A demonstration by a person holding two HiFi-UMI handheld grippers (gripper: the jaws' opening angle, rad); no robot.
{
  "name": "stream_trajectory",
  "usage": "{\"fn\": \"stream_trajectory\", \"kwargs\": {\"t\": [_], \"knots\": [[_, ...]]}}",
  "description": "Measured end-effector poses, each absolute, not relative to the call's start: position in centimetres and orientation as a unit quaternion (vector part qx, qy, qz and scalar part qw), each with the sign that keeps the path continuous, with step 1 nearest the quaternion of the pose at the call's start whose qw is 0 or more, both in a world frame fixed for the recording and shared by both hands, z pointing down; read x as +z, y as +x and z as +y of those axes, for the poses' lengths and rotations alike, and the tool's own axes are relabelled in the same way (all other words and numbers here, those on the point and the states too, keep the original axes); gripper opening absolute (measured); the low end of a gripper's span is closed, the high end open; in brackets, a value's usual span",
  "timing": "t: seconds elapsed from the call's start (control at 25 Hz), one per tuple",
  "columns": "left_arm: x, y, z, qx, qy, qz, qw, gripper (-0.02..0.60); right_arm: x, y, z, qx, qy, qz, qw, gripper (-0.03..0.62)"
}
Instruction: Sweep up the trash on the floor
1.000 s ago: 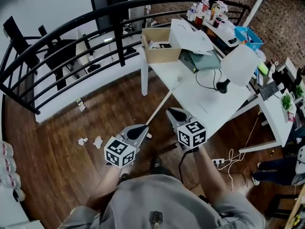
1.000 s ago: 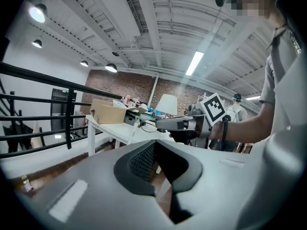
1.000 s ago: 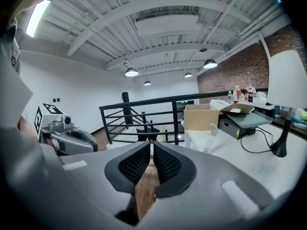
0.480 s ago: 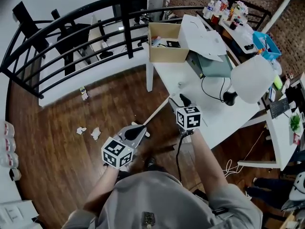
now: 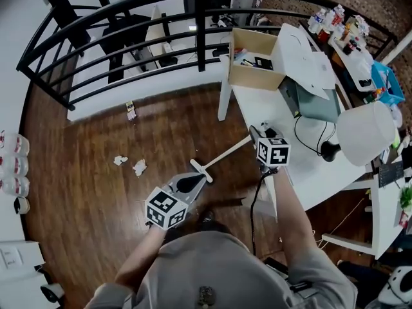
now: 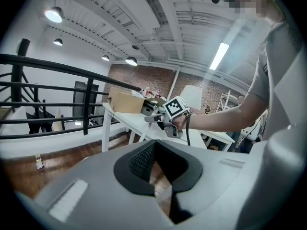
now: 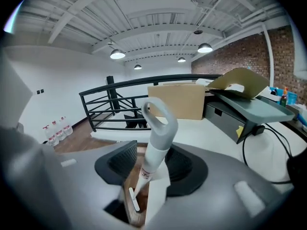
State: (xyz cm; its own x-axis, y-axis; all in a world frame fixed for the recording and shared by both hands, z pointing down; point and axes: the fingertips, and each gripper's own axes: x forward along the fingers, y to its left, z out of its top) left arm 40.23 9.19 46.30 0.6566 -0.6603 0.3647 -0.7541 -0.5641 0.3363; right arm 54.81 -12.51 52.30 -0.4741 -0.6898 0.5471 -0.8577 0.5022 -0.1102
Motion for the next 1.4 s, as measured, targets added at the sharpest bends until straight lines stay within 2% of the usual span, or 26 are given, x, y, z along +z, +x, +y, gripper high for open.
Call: {"fn": "stream_trajectory", "kwargs": {"t": [0.08,0.16,0.6,1.0,1.4], "knots": [[46.6,39.9,9.0,0.098,0.874,-0.41,0.241,0.005,52.0,54.0,-12.3,0.193,0.442,-0.849,0.215,0.114],[47.1,39.4,9.0,0.099,0.868,-0.419,0.246,0.005,51.5,52.4,-11.5,0.196,0.404,-0.87,0.204,0.101],[51.8,34.6,13.1,0.122,0.829,-0.469,0.278,0.005,47.6,40.8,-2.5,0.136,0.255,-0.934,0.211,0.095],[53.2,33.0,17.8,0.104,0.843,-0.455,0.266,0.006,39.4,35.5,7.4,0.074,0.194,-0.954,0.215,0.095],[56.4,30.7,25.5,0.089,0.835,-0.468,0.275,0.172,34.8,29.7,19.4,0.091,0.138,-0.965,0.203,0.095]]}}
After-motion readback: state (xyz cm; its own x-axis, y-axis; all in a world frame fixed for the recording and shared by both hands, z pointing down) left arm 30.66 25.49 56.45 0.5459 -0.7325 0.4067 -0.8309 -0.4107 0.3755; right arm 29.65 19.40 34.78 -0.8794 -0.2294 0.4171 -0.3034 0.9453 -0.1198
